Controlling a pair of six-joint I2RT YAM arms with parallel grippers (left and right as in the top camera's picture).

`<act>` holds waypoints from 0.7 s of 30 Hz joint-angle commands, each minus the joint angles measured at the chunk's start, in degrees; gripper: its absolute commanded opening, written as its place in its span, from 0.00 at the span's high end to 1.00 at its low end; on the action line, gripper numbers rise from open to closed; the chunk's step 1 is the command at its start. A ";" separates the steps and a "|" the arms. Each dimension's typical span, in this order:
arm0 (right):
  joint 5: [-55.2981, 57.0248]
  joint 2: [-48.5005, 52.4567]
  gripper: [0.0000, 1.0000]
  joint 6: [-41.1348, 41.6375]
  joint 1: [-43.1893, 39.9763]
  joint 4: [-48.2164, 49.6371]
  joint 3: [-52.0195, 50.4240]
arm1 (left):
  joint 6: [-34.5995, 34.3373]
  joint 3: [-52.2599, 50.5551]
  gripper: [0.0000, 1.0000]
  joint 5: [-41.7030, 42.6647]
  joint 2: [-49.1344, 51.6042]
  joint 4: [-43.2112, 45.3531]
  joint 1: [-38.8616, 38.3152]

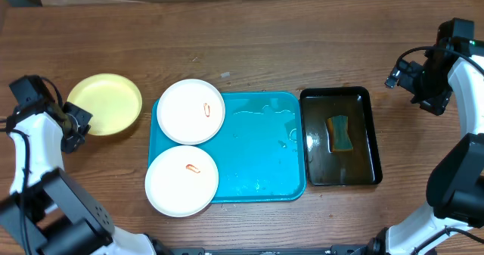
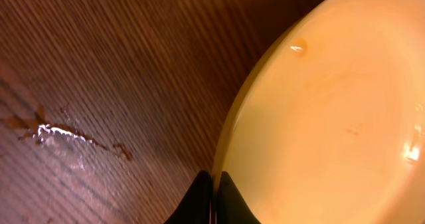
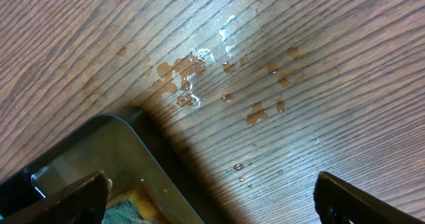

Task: Clean dirty plates on tray and stack at the side
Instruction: 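Carry yellow plate left and set it on table beside tray, then move left gripper to the rim of the upper white plate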

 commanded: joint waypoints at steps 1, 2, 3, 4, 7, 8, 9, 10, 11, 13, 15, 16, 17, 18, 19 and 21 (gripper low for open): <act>0.50 -1.27 0.00 -0.02 -0.07 0.22 -0.15 | 3.43 -0.46 0.57 1.55 2.82 1.20 0.55; 0.50 -1.27 0.00 -0.02 -0.07 0.22 -0.15 | 4.92 -0.42 0.33 3.72 3.15 1.25 0.59; 0.50 -1.27 0.00 -0.02 -0.07 0.22 -0.15 | 6.25 -0.35 0.22 6.82 3.15 1.25 0.57; 0.50 -1.27 0.00 -0.02 -0.07 0.22 -0.15 | 6.91 -0.15 0.20 9.79 2.97 1.22 0.57; 0.52 -1.27 0.00 -0.02 -0.07 0.22 -0.15 | 10.40 1.53 0.21 19.28 1.60 0.07 -0.13; 0.50 -1.27 0.00 -0.02 -0.07 0.22 -0.15 | 11.91 2.21 0.23 21.81 0.68 -0.35 -0.85; 0.50 -1.27 0.00 -0.02 -0.07 0.22 -0.15 | 12.90 2.62 0.25 23.37 -0.13 -0.63 -1.60; 0.50 -1.27 0.00 -0.02 -0.07 0.22 -0.15 | 13.94 2.93 0.27 24.81 -1.60 -0.85 -3.08; 0.50 -1.27 0.00 0.00 -0.07 0.22 -0.15 | 14.36 2.93 0.28 25.03 -2.60 -0.85 -4.24; 0.52 -1.27 0.00 -0.02 -0.07 0.22 -0.15 | 15.85 2.93 0.30 24.26 -4.85 -0.81 -7.89; 0.50 -1.27 0.00 -0.02 -0.07 0.22 -0.15 | 16.46 2.93 0.34 21.29 -5.88 -0.81 -12.26; 0.50 -1.27 0.00 -0.02 -0.07 0.22 -0.15 | 16.48 2.93 0.35 19.28 -5.88 -0.87 -14.43; 0.52 -1.27 0.00 -0.02 -0.07 0.22 -0.15 | 16.50 2.91 0.36 16.92 -5.73 -0.96 -16.57; 0.52 -1.27 0.00 -0.02 -0.07 0.22 -0.15 | 16.52 2.86 0.37 13.75 -5.22 -0.96 -19.04; 0.50 -1.27 0.00 -0.02 -0.07 0.22 -0.15 | 16.52 2.84 0.37 10.60 -4.52 -0.98 -21.35; 0.50 -1.27 0.00 -0.02 -0.07 0.22 -0.15 | 16.55 2.82 0.37 5.75 -2.97 -0.98 -24.87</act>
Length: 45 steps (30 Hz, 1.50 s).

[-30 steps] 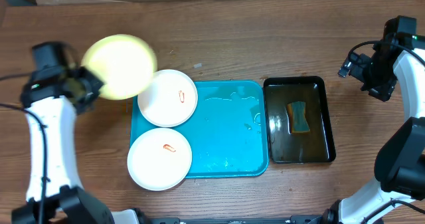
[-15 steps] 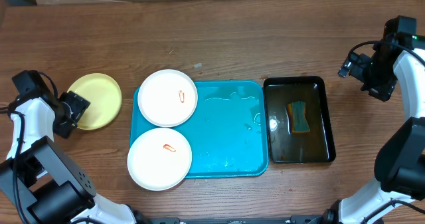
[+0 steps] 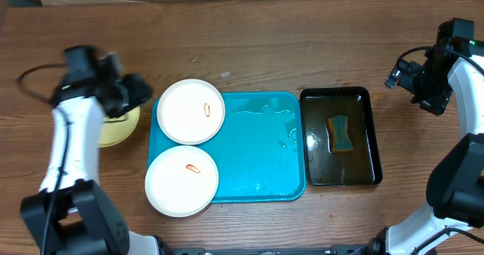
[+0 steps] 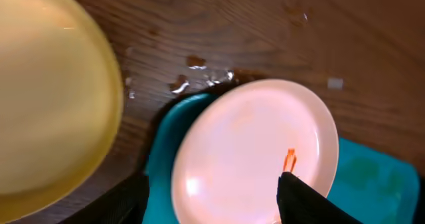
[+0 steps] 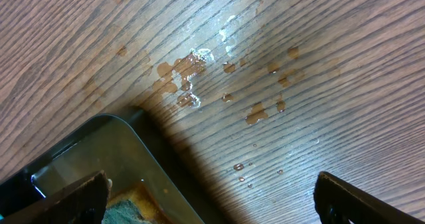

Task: Clean dirty plates on tray and stack at the side
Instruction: 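Move left gripper to the rim of the upper white plate, then drag the white plate right toward tray center with left gripper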

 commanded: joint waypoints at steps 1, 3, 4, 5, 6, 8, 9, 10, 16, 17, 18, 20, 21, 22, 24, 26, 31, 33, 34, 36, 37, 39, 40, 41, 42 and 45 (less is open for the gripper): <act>0.48 -1.27 0.00 0.00 -0.07 0.24 -0.15 | 1.88 0.35 0.37 -10.82 2.82 -0.28 -5.01; 0.48 -1.27 0.00 0.00 -0.07 0.24 -0.15 | 1.68 0.35 0.36 -13.79 4.76 0.02 -7.19; 0.50 -1.27 0.00 0.00 -0.07 0.24 -0.15 | 1.70 0.33 0.36 -14.32 5.66 0.24 -7.80; 0.50 -1.27 0.00 0.00 -0.07 0.24 -0.15 | 1.70 0.33 0.36 -14.43 6.64 0.52 -8.20; 0.48 -1.27 0.00 0.00 -0.07 0.24 -0.15 | 1.70 0.33 0.36 -14.40 7.48 0.72 -8.26; 0.50 -1.27 0.00 0.02 -0.07 0.24 -0.15 | 1.70 0.33 0.37 -14.43 9.16 0.92 -8.15; 0.48 -1.27 0.00 0.00 -0.07 0.24 -0.15 | 1.70 0.35 0.37 -14.49 10.01 1.05 -7.85; 0.48 -1.27 0.00 0.00 -0.07 0.24 -0.15 | 1.70 0.33 0.36 -14.47 10.64 1.09 -7.56; 0.48 -1.27 0.00 0.00 -0.07 0.24 -0.15 | 2.19 0.33 0.37 -12.66 14.56 2.16 -7.02; 0.48 -1.27 0.00 0.00 -0.07 0.24 -0.15 | 2.43 0.33 0.40 -11.56 15.13 2.27 -7.13; 0.48 -1.27 0.00 0.02 -0.07 0.24 -0.15 | 2.40 0.33 0.44 -10.40 15.61 2.27 -7.13; 0.48 -1.27 0.00 0.00 -0.07 0.24 -0.15 | 2.58 0.35 0.57 -7.67 16.02 2.25 -7.13; 0.48 -1.27 0.00 0.00 -0.07 0.24 -0.15 | 2.62 0.33 0.64 -6.80 16.02 2.23 -7.13; 0.48 -1.27 0.00 0.02 -0.07 0.24 -0.15 | 2.62 0.35 0.68 -5.99 16.00 2.23 -7.13; 0.48 -1.27 0.00 0.02 -0.07 0.24 -0.15 | 2.64 0.35 0.77 -4.57 15.98 2.23 -7.13; 0.48 -1.27 0.00 0.00 -0.07 0.24 -0.15 | 2.95 0.35 0.85 -3.34 15.98 1.90 -7.13; 0.48 -1.27 0.00 0.02 -0.07 0.24 -0.15 | 4.11 0.39 0.96 1.81 15.98 -0.42 -7.13; 0.48 -1.27 0.00 0.00 -0.07 0.24 -0.15 | 5.64 0.39 0.96 6.56 15.98 -1.84 -7.13; 0.48 -1.27 0.00 0.00 -0.07 0.24 -0.15 | 6.10 0.39 0.96 8.59 15.98 -2.75 -7.13; 0.48 -1.27 0.00 0.00 -0.07 0.24 -0.15 | 6.69 0.39 0.96 11.65 15.98 -5.33 -7.23; 0.50 -1.27 0.00 0.00 -0.07 0.24 -0.15 | 6.69 0.39 0.96 12.04 15.98 -6.51 -7.43; 0.48 -1.27 0.00 0.00 -0.07 0.24 -0.15 | 7.30 0.39 0.96 12.00 15.98 -8.37 -8.02; 0.48 -1.27 0.00 0.02 -0.07 0.24 -0.15 | 7.41 0.37 0.96 11.93 15.98 -8.92 -8.46; 0.48 -1.27 0.00 0.02 -0.07 0.24 -0.15 | 7.56 0.37 0.96 11.93 15.98 -9.25 -9.03; 0.48 -1.27 0.00 0.00 -0.07 0.24 -0.15 | 7.54 0.37 0.96 11.93 15.98 -9.35 -9.86; 0.50 -1.27 0.00 0.02 -0.07 0.24 -0.15 | 7.52 0.37 0.96 11.82 15.98 -9.18 -13.05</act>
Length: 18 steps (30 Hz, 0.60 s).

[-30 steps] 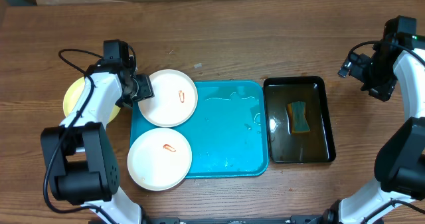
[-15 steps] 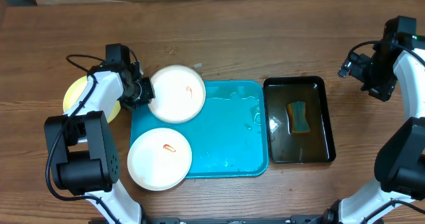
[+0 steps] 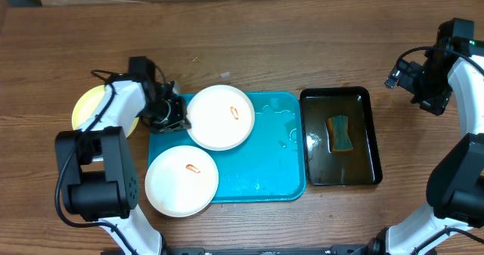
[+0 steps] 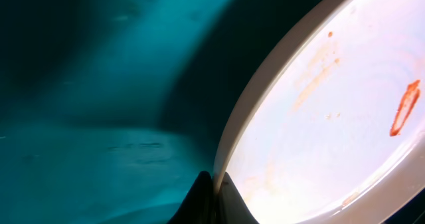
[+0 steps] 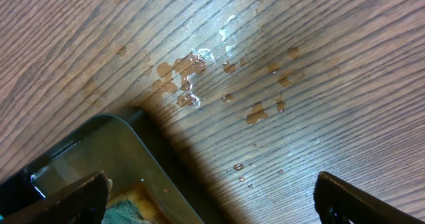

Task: Clean dirty plates on tray and stack at the side
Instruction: 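Drag the white plate right toward tray center with left gripper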

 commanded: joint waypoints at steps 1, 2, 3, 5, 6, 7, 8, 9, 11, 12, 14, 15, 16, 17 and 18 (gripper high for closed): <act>0.50 -1.27 0.00 0.02 -0.09 0.20 -0.15 | 1.66 0.39 0.96 2.54 0.28 0.07 -3.76; 0.48 -1.27 0.00 0.02 -0.09 0.20 -0.15 | 1.57 0.39 0.96 2.51 0.28 0.22 -5.27; 0.48 -1.27 0.00 0.04 -0.09 0.20 -0.15 | 1.09 0.39 0.96 2.36 0.28 0.33 -6.23; 0.48 -1.27 0.00 0.02 -0.09 0.20 -0.15 | -0.92 0.39 0.95 1.53 0.28 0.70 -8.83; 0.48 -1.27 0.00 0.02 -0.09 0.20 -0.15 | -1.84 0.39 0.95 0.76 0.28 0.90 -9.70; 0.48 -1.27 0.00 0.02 -0.09 0.20 -0.15 | -2.75 0.39 0.94 -0.46 0.28 1.20 -10.64; 0.48 -1.27 0.00 0.04 -0.09 0.20 -0.15 | -3.63 0.39 0.94 -2.03 0.28 1.53 -11.67; 0.48 -1.27 0.00 0.04 -0.09 0.24 -0.15 | -4.07 0.39 0.94 -3.17 0.28 1.79 -12.52; -0.04 -1.27 0.00 0.07 -0.09 0.85 -0.15 | -4.39 0.39 0.94 -4.28 0.28 2.29 -14.16; -0.72 -1.27 0.00 0.07 -0.07 1.57 -0.15 | -4.39 0.39 0.92 -4.37 0.28 2.49 -14.86; -3.65 -1.27 0.00 0.09 -0.02 1.84 -0.13 | -4.39 0.39 0.78 -4.39 0.28 2.73 -15.91; -6.99 -1.27 0.00 0.04 -0.02 0.48 -0.13 | -4.39 0.42 0.73 -4.39 0.28 2.89 -16.48; -10.01 -1.27 0.00 0.00 -0.02 -0.48 -0.13 | -4.39 0.39 0.68 -4.39 0.28 3.02 -16.92; -11.98 -1.27 0.00 0.00 -0.04 -0.48 -0.07 | -4.42 0.39 0.65 -4.39 0.28 3.13 -17.27; -15.13 -1.27 0.07 -0.15 -0.02 -1.11 -0.02 | -4.42 0.39 0.62 -4.39 0.28 3.32 -17.66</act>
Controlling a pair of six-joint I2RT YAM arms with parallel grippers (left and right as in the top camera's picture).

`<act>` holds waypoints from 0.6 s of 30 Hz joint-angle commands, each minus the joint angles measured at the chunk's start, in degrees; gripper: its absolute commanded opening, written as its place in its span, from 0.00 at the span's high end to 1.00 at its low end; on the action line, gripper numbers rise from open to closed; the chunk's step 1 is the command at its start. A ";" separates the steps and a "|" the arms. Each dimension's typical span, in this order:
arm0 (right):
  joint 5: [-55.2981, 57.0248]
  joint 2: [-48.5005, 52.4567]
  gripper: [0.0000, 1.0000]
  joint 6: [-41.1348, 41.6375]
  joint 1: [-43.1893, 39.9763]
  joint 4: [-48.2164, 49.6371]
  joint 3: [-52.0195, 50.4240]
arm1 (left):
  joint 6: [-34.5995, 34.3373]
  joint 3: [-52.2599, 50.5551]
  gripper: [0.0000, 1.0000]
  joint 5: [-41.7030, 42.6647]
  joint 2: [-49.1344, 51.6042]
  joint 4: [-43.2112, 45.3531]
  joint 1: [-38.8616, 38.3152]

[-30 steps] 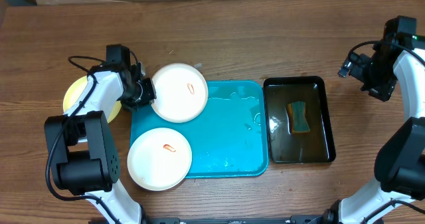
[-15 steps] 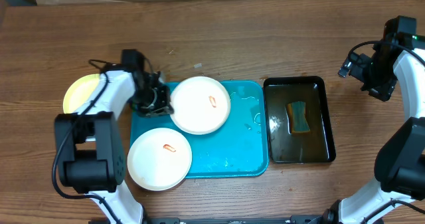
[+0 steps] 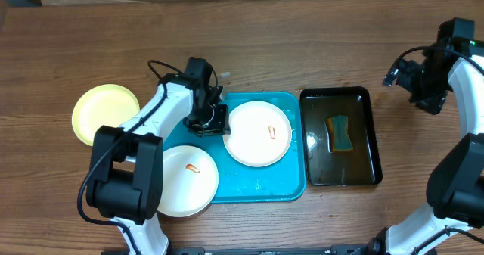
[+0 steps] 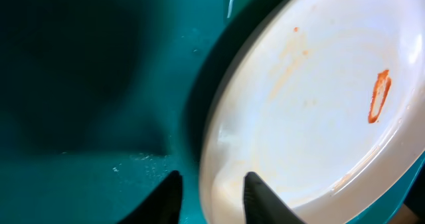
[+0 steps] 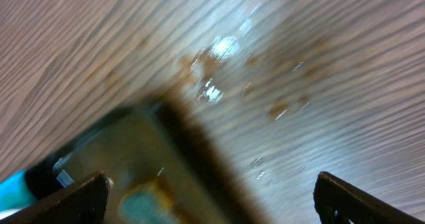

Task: Clean dirty plates on tray and stack at the side
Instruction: 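Drag the white plate right toward tray center with left gripper, then grasp the sponge with right gripper and dip it in the water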

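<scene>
A white plate (image 3: 259,134) with a red smear lies in the middle of the teal tray (image 3: 257,185). My left gripper (image 3: 209,120) is at its left rim. In the left wrist view the plate (image 4: 312,104) fills the right side, and the left gripper (image 4: 214,199) is open, one finger over the tray (image 4: 86,117), the other over the plate. A second smeared white plate (image 3: 181,183) sits on the tray's near-left corner. A yellow plate (image 3: 102,111) rests on the table at the left. My right gripper (image 3: 418,79) hangs open beyond the tub, holding nothing.
A black tub (image 3: 336,91) of water with a sponge (image 3: 340,132) stands right of the tray. In the blurred right wrist view the right gripper (image 5: 212,204) is over the tub's corner (image 5: 153,131) and wet wood. Water drops lie on the tray.
The far white plate has shifted right, from the tray's far-left part to its middle. My left gripper went with it and has opened off the rim. The right wrist view is now blurred.
My left gripper was shut at the yellow plate's rim on the table at the left. Then it was open above the far white plate. Then it was shut on that plate's rim, the plate moved somewhat right. Now the plate lies mid-tray, released. The right arm stayed near the tub.
</scene>
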 commanded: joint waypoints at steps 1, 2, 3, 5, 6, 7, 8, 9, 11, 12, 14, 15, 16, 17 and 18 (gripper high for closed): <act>-10.84 -1.27 0.13 -1.11 0.02 -1.53 0.00 | -0.76 0.37 0.59 -0.83 0.28 0.50 -1.33; -11.34 -1.27 0.19 -2.38 0.50 -2.99 0.00 | -0.83 0.37 0.58 -0.83 0.28 0.61 -1.66; -11.06 -1.27 0.23 -3.67 1.25 -5.03 -0.02 | -1.01 0.37 0.57 -0.85 0.28 0.72 -1.95; -10.25 -1.27 0.25 -4.50 3.28 -8.98 -0.02 | -1.20 0.37 0.57 -0.87 0.28 0.96 -2.43; -9.81 -1.27 0.25 -4.74 4.39 -10.60 -0.04 | -1.20 0.37 0.56 -0.87 0.28 1.09 -2.58; -8.61 -1.27 0.25 -4.72 5.64 -11.91 -0.11 | -1.22 0.37 0.55 -0.87 0.28 1.20 -2.73; -6.86 -1.27 0.24 -4.72 6.95 -13.09 -0.13 | -1.22 0.37 0.54 -0.85 0.28 1.33 -2.82; -4.66 -1.27 0.24 -4.70 8.55 -14.21 -0.17 | -1.44 0.37 0.53 -0.87 0.28 1.33 -2.86; -1.55 -1.27 0.23 -4.66 11.17 -15.41 -0.20 | -1.62 0.37 0.51 -0.87 0.28 1.31 -2.84; -0.48 -1.27 0.23 -4.59 12.63 -15.82 -0.22 | -1.62 0.37 0.51 -0.85 0.28 1.29 -2.86; 1.62 -1.27 0.23 -4.20 15.34 -15.93 -0.22 | -1.60 0.37 0.50 -0.87 0.28 1.25 -2.84; 2.43 -1.27 0.23 -3.98 16.20 -15.87 -0.22 | -1.60 0.37 0.50 -0.87 0.28 1.25 -2.84; 3.63 -1.27 0.23 -3.52 17.38 -15.80 -0.22 | -1.60 0.37 0.50 -0.87 0.28 1.25 -2.84; 5.01 -1.27 0.22 -2.49 18.25 -15.65 -0.24 | -1.60 0.37 0.50 -0.87 0.28 1.25 -2.86; 6.29 -1.27 0.19 -1.27 19.08 -15.37 -0.35 | -1.60 0.37 0.50 -0.87 0.28 1.25 -2.84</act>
